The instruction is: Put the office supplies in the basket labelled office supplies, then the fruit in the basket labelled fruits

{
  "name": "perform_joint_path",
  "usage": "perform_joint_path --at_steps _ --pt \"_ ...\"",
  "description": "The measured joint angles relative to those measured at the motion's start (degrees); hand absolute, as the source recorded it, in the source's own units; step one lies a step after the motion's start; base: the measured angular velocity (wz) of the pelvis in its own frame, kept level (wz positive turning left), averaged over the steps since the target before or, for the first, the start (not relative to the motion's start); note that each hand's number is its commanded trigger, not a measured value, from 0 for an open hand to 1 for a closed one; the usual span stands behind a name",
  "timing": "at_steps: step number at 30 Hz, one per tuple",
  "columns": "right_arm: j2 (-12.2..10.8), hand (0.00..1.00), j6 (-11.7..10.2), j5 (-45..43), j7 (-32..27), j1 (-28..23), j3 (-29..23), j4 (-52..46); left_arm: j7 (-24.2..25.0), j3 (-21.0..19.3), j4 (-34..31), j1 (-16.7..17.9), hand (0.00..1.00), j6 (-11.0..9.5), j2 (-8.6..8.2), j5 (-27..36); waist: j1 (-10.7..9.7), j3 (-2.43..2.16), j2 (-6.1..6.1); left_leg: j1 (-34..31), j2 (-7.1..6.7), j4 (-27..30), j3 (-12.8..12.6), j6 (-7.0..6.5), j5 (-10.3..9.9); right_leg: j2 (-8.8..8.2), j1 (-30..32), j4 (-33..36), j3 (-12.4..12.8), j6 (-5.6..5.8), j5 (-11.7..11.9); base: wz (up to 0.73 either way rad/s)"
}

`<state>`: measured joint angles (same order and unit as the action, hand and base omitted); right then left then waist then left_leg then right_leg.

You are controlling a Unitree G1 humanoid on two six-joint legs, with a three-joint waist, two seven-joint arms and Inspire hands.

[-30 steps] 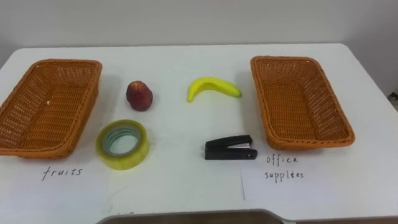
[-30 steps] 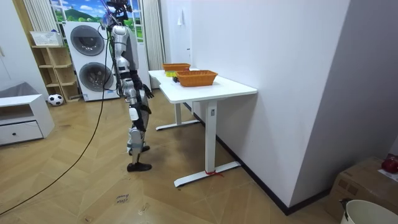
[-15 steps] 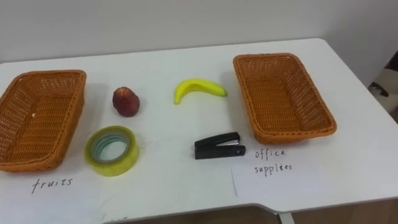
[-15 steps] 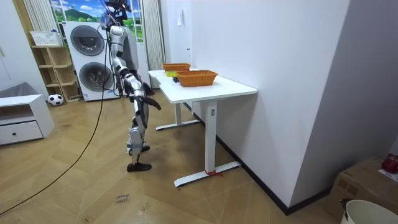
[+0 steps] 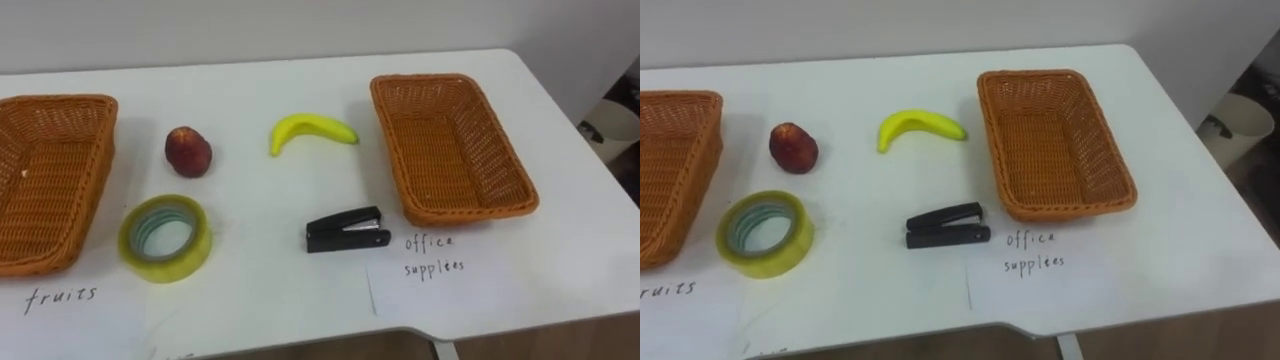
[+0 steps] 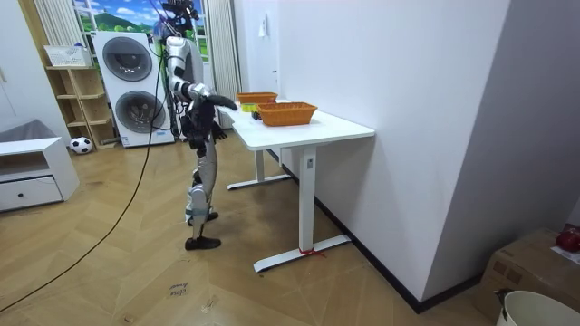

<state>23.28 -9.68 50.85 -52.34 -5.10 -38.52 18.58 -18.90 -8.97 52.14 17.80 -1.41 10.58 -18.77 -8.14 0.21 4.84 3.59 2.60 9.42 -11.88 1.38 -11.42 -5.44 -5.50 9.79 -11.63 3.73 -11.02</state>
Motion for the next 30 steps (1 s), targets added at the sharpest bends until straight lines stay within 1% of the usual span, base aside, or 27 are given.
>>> perform_joint_path --at_steps 2,4,7,9,12,16,18,20,21,24,28,30 --pt "0.10 0.00 -0.44 -3.26 -0.19 -0.43 -0.58 -2.31 0.96 -0.42 -0.22 0.00 0.00 0.12 0.28 -0.81 0.23 0.06 0.24 0.00 0.00 0.00 -0.09 0.00 0.00 -0.03 0.09 0.01 -0.02 0.00 0.00 -0.02" --pt "0.02 0.00 -0.44 -7.33 -0.64 -1.09 -0.57 -5.10 2.00 -0.39 -0.58 -0.18 0.00 0.15 0.37 -1.10 0.37 0.02 0.38 0.01 -0.01 0.01 -0.22 0.00 0.00 -0.06 0.41 0.03 0.04 0.00 0.00 -0.05" --pt "-0.50 0.00 -0.91 -14.54 -2.29 -3.56 -0.21 -13.15 3.06 -0.33 -0.59 -0.47 0.00 0.10 0.37 -1.09 0.93 -0.04 0.21 0.05 -0.01 0.01 -0.27 0.00 0.00 -0.04 0.38 0.09 0.12 0.00 0.00 -0.02" --pt "-0.53 0.00 -2.66 -20.26 -2.58 -4.57 1.50 -18.47 3.22 -0.32 -0.55 -0.53 0.00 0.06 0.42 -1.16 0.96 -0.06 0.07 0.16 -0.01 0.03 -0.43 -0.01 0.00 -0.05 0.44 0.10 0.24 -0.01 0.00 -0.05" --pt "-0.58 0.00 -2.81 -26.38 -2.51 -5.06 3.98 -24.04 3.11 1.06 -0.27 -0.41 0.00 -0.02 0.58 -1.63 1.33 0.01 0.14 0.17 -0.01 0.03 -0.55 -0.02 0.01 -0.05 0.56 0.52 0.60 -0.01 0.00 -0.05" --pt "-0.58 0.00 -2.86 -29.50 -2.22 -4.50 4.20 -30.13 3.11 1.39 -0.23 -0.51 0.00 -0.25 0.52 -2.22 2.77 0.08 0.27 0.52 0.01 -0.14 -0.42 -0.03 0.01 -0.03 0.33 0.87 0.55 0.00 0.00 -0.01" --pt "-0.57 0.00 -2.89 -31.06 -1.14 -3.05 5.17 -33.62 3.11 1.33 0.53 -0.34 0.00 -0.21 0.42 -3.91 3.65 0.13 0.28 0.61 0.01 -0.20 -0.42 -0.03 0.01 -0.03 0.38 0.88 0.45 0.00 0.00 0.00" --pt "-0.56 0.00 -2.90 -30.93 0.70 -2.07 6.17 -35.43 3.11 1.32 1.38 -0.35 0.00 -0.16 0.32 -5.80 3.82 0.14 0.24 0.67 0.01 -0.15 -0.18 -0.03 0.01 -0.03 0.14 0.85 0.23 -0.01 0.00 0.05" --pt "-0.56 0.00 -2.86 -30.76 2.22 -1.08 6.67 -35.87 3.12 1.32 1.63 -0.31 0.00 -0.13 0.18 -6.12 4.28 0.25 0.44 0.84 0.01 -0.14 0.02 -0.03 0.00 -0.03 -0.08 0.88 0.15 -0.01 0.00 0.04" --pt "-0.53 0.00 -2.82 -30.68 5.28 2.73 8.15 -37.39 3.23 1.26 1.77 -0.35 0.00 -0.12 -0.10 -7.86 4.68 0.15 0.27 0.87 0.01 -0.13 0.41 -0.03 0.01 -0.02 -0.14 0.87 -0.17 -0.01 0.00 0.03" --pt "-0.52 0.00 -2.77 -30.49 10.44 4.09 8.69 -39.60 3.45 1.07 1.76 -0.46 0.00 -0.10 -0.11 -9.61 5.62 0.07 0.68 0.98 0.01 0.03 1.32 -0.04 0.01 -0.01 -0.63 0.82 -1.17 0.00 0.00 0.13" --pt "-0.42 0.00 -2.77 -29.72 13.48 5.09 10.47 -40.04 3.77 1.06 1.76 -0.42 0.00 0.02 -0.11 -9.71 6.04 0.00 0.86 1.06 0.01 0.04 1.39 -0.04 0.01 -0.01 -0.81 0.75 -1.25 0.00 0.00 0.00"
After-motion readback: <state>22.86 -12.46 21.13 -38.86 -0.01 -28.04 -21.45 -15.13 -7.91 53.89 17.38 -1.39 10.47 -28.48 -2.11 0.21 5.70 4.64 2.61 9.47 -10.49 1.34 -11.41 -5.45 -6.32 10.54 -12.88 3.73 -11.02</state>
